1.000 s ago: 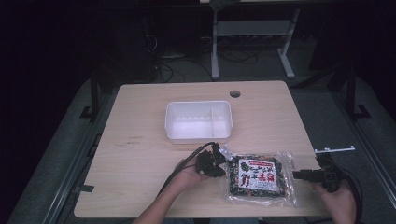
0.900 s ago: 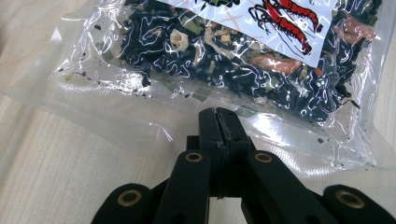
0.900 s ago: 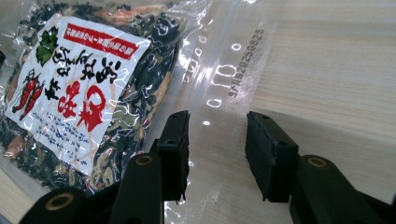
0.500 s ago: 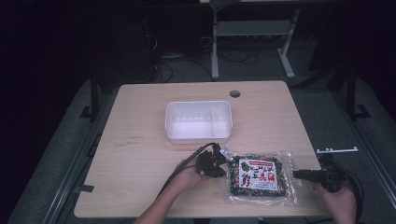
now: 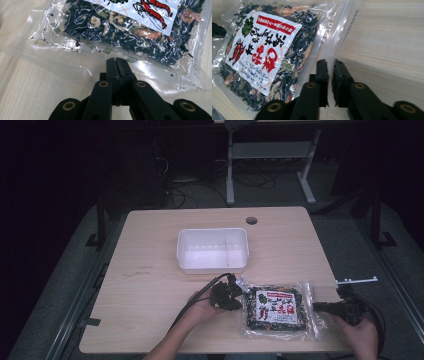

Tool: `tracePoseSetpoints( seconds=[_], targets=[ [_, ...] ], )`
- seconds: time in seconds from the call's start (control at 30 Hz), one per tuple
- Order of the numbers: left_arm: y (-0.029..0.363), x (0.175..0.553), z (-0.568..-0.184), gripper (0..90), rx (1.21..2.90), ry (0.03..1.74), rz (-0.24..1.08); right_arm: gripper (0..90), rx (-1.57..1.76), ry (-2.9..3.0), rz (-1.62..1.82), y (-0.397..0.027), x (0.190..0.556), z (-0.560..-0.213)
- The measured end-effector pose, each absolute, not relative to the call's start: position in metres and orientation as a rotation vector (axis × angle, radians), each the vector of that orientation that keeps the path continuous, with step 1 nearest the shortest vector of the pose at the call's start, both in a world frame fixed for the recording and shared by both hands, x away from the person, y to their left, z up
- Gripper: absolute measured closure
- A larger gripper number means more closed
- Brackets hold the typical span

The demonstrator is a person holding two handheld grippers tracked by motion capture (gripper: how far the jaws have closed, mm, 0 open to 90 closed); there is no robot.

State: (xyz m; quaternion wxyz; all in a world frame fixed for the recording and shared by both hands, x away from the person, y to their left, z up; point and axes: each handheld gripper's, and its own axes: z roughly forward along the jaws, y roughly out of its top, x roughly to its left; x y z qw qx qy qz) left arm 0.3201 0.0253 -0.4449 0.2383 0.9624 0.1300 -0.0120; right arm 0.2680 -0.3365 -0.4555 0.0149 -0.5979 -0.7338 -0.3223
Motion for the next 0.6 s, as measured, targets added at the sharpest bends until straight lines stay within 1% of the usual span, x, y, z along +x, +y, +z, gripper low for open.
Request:
tracePoseSetpoints(
  seconds=[0.03,0.07,0.13,0.4,0.57,0.6],
  targets=[
    [0.025,0.32,-0.445,89.0,2.635,0.357,-0.033,84.1,-1.861,-2.284,-1.003,-0.336,0.268,-0.456],
    [0.025,0.32,-0.445,88.5,2.634,0.359,-0.034,86.9,-1.853,-2.289,-1.008,-0.337,0.268,-0.455],
    [0.026,0.32,-0.444,87.5,2.631,0.362,-0.035,89.4,-1.845,-2.293,-1.014,-0.337,0.268,-0.455],
    [0.026,0.324,-0.441,81.5,2.586,0.374,-0.063,89.9,-1.812,-2.358,-1.064,-0.337,0.263,-0.438],
    [0.024,0.326,-0.435,72.8,2.555,0.385,-0.07,90.0,-1.772,-2.431,-1.084,-0.331,0.26,-0.422],
    [0.023,0.328,-0.433,68.8,2.543,0.386,-0.075,90.0,-1.755,-2.461,-1.086,-0.329,0.259,-0.417]
  ],
)
